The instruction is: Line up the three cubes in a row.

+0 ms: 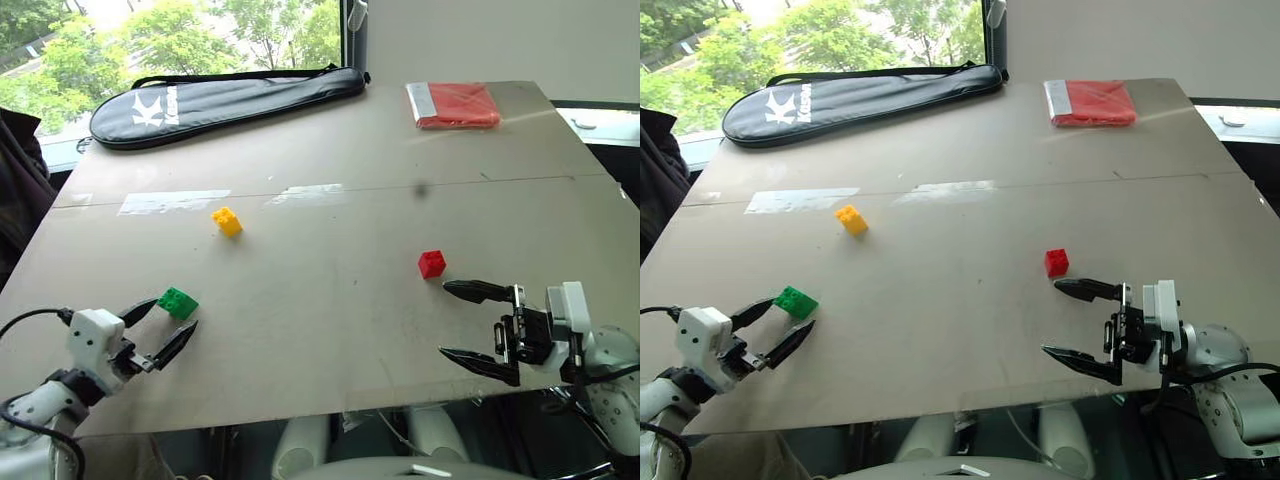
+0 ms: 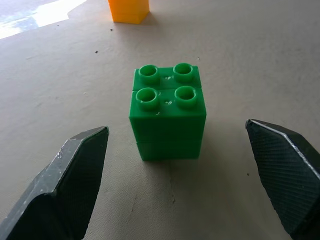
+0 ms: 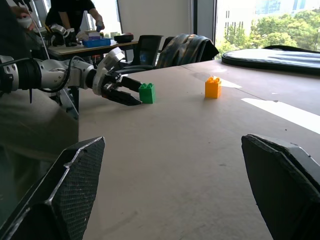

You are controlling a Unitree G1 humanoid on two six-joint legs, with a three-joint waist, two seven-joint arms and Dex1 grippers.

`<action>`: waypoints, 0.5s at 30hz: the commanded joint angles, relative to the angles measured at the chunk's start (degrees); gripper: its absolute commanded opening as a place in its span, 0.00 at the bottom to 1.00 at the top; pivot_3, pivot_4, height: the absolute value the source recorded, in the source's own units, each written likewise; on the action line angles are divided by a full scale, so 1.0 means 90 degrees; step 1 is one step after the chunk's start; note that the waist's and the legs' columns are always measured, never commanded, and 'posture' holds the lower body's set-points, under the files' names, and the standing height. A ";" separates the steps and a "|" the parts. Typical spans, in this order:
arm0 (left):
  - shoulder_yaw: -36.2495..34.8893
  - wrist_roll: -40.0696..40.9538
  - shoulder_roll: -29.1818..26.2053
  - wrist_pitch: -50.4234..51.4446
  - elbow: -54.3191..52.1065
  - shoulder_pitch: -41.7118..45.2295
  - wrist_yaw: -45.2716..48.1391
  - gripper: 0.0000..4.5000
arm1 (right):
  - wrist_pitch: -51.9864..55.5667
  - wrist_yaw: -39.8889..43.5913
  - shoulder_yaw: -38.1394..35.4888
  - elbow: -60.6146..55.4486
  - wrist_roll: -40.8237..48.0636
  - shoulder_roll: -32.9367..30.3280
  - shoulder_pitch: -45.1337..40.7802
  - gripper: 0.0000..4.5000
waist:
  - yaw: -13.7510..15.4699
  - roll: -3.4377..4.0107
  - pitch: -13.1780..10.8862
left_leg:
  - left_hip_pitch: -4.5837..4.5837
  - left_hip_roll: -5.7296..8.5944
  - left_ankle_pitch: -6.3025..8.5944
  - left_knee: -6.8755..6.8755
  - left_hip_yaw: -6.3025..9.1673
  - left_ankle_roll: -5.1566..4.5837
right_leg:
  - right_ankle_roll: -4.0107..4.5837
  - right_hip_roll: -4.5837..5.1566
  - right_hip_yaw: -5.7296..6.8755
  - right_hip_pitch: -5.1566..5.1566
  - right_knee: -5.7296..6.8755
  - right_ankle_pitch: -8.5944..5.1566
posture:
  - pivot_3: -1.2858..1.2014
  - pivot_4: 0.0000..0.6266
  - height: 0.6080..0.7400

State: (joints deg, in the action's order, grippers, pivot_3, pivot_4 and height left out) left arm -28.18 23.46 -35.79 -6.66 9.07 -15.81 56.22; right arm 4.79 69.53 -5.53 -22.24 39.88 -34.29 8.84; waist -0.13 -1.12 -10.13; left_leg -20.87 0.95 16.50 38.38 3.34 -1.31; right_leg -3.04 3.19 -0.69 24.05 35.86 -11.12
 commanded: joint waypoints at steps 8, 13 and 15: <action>0.0222 -0.0230 -0.0235 -0.0272 0.0554 0.0444 0.0044 0.29 | -0.0015 -0.0172 -0.0130 -0.0388 0.0122 -0.0008 0.0157 1.00 | -0.0006 0.0002 0.0000 | 0.0003 -0.0001 0.0000 -0.0001 0.0001 0.0000 | 0.0002 0.0004 0.0000 0.0000 0.0001 0.0002 | 0.52 0.24 0.79; 0.0429 -0.0191 -0.0258 -0.0181 0.0358 0.0601 0.0212 0.29 | -0.0025 -0.0184 -0.0154 -0.0340 0.0134 0.0013 0.0192 1.00 | -0.0003 0.0003 0.0001 | 0.0003 -0.0001 0.0000 -0.0001 0.0001 0.0000 | 0.0002 0.0008 0.0001 0.0000 0.0001 0.0002 | 0.52 0.24 0.79; 0.0726 -0.0096 -0.0321 -0.0053 0.0097 0.0760 0.0541 0.29 | -0.0033 -0.0177 -0.0169 -0.0266 0.0138 0.0025 0.0177 1.00 | 0.0035 0.0003 0.0001 | 0.0003 -0.0001 0.0000 0.0000 0.0002 0.0000 | 0.0002 0.0007 0.0003 -0.0001 0.0002 0.0002 | 0.52 0.24 0.79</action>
State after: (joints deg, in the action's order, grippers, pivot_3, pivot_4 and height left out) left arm -23.74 21.65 -37.65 -7.80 13.00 -9.75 58.42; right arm 4.82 68.06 -5.55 -23.76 39.99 -34.14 10.48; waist 0.18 -1.09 -10.13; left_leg -20.84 0.95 16.50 38.39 3.35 -1.30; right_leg -3.02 3.25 -0.66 24.04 35.87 -11.10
